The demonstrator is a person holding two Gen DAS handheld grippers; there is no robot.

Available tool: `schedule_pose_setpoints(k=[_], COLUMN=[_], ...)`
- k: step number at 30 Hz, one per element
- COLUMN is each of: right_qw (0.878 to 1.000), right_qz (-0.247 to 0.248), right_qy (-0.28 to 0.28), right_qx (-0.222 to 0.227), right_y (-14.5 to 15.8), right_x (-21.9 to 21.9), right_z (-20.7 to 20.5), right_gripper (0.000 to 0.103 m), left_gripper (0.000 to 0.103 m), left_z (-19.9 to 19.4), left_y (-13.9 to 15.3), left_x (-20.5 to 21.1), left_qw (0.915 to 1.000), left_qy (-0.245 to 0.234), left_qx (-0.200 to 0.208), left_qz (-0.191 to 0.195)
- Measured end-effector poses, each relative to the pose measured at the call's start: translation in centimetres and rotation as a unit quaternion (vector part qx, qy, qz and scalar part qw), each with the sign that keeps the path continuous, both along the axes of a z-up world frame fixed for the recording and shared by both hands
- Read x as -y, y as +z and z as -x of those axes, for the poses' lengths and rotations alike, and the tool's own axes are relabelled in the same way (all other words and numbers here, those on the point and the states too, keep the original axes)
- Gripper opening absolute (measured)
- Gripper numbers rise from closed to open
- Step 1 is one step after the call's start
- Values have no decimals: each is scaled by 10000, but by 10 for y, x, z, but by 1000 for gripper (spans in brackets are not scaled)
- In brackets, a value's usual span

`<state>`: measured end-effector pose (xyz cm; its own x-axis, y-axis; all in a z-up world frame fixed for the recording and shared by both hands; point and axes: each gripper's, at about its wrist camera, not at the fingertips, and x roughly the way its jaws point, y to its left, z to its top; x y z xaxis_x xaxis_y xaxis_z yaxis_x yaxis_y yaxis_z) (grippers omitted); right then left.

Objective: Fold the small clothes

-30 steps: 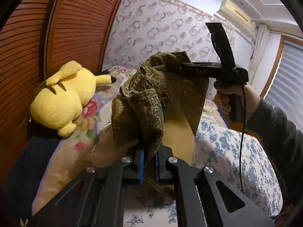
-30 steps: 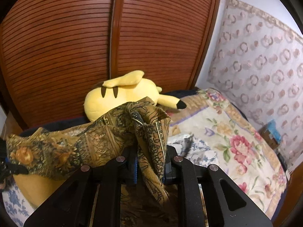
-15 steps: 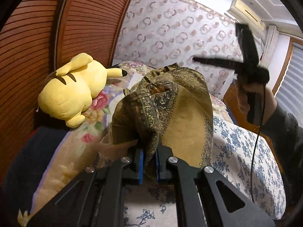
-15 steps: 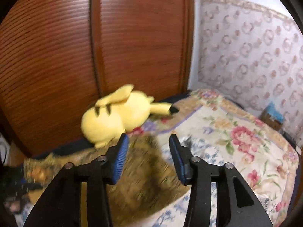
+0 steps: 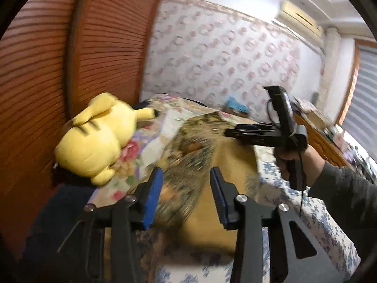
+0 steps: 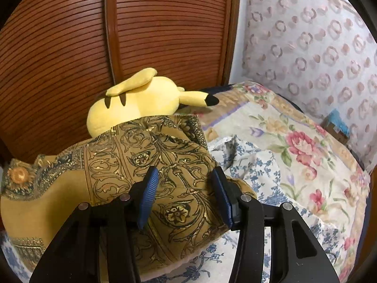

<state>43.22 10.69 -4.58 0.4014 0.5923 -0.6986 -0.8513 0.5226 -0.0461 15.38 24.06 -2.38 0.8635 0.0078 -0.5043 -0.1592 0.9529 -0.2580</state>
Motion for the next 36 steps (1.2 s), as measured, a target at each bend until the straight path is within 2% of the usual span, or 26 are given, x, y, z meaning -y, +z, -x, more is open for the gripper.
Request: schedule_pose_setpoints(k=[4, 7, 10, 14, 18, 22, 27, 32, 36], right_qw=[10000, 9999, 9999, 9999, 9998, 9993, 9990, 9982, 9988], right_qz=[-74, -88, -109, -42, -45, -235, -408, -463, -386], right_qy=[9, 59, 46, -117, -158, -265, 132, 290, 218], right_qx=[27, -38, -87, -81, -82, -76, -111, -231, -220], right_y=[6, 6, 2, -6, -9, 0, 11, 8, 0], right_x=[0, -5, -9, -10, -9, -1, 12, 20, 21], right_z=[-2, -8, -18, -33, -39, -32, 3, 26, 28], right_gripper=[49, 49, 49, 49, 49, 49, 49, 49, 49], left_gripper=[42, 42, 37, 35, 35, 35, 35, 35, 35], left_z=[-49, -82, -101, -98, -92, -79, -57, -42, -39], left_y=[4, -10, -30, -48, -51, -36, -17, -29, -42], left_x=[16, 25, 7, -7, -9, -8, 14, 32, 34], left_qw=[9985, 9950, 9910, 9861, 9871, 9926, 9952, 9940, 9929], left_qy=[-368, -473, -181, 31, 42, 55, -133, -301, -251], left_qx=[-275, -657, -1147, -1449, -1420, -1092, -786, -940, -1078], left_qz=[-286, -579, -672, -812, -732, -532, -572, -480, -433])
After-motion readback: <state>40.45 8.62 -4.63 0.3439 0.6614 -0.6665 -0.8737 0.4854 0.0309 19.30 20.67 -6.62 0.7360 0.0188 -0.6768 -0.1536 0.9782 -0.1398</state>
